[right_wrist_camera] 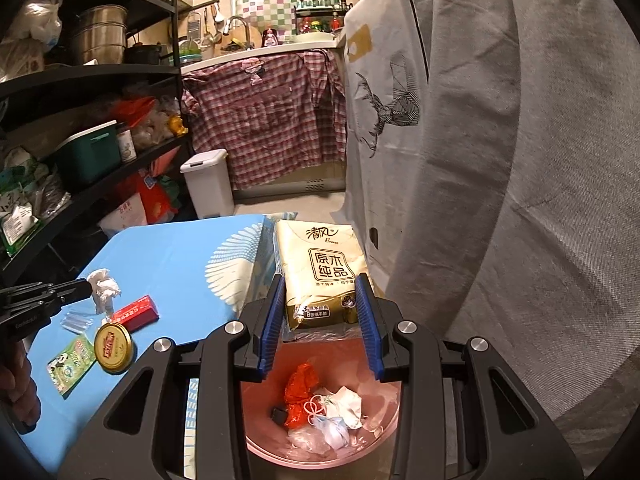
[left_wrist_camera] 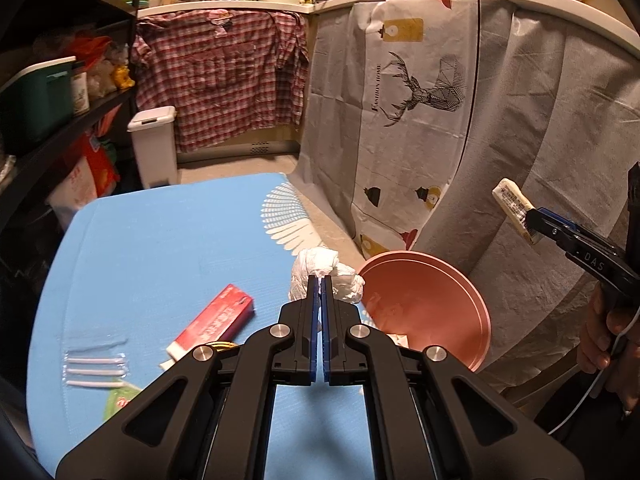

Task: Collect trash
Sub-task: 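Carry the white tissue and tissue pack over the pink bin with both grippers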

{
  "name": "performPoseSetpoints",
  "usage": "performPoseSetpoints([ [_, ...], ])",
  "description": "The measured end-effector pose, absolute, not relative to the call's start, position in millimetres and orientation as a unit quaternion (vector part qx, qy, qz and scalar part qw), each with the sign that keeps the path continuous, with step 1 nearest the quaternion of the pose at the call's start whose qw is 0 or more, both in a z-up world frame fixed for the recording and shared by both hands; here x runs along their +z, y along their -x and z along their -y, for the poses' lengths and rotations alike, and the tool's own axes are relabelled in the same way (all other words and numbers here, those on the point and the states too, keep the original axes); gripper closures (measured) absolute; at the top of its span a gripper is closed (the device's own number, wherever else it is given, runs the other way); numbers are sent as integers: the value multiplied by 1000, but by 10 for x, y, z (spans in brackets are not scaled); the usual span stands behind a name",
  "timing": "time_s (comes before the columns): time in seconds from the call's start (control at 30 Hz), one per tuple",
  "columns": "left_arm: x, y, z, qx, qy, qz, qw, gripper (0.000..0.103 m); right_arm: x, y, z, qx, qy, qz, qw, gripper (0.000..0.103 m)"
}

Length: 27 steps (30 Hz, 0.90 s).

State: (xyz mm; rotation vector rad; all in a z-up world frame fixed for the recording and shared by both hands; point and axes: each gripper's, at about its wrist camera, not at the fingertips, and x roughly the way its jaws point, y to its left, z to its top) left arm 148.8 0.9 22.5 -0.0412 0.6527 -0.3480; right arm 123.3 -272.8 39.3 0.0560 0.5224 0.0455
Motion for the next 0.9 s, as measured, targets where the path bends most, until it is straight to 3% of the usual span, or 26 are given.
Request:
performPoseSetpoints([
  [0.9, -19, -1830, 969, -247, 4, -329, 912, 102, 256, -1420, 2827, -7, -32, -294, 955, 67],
])
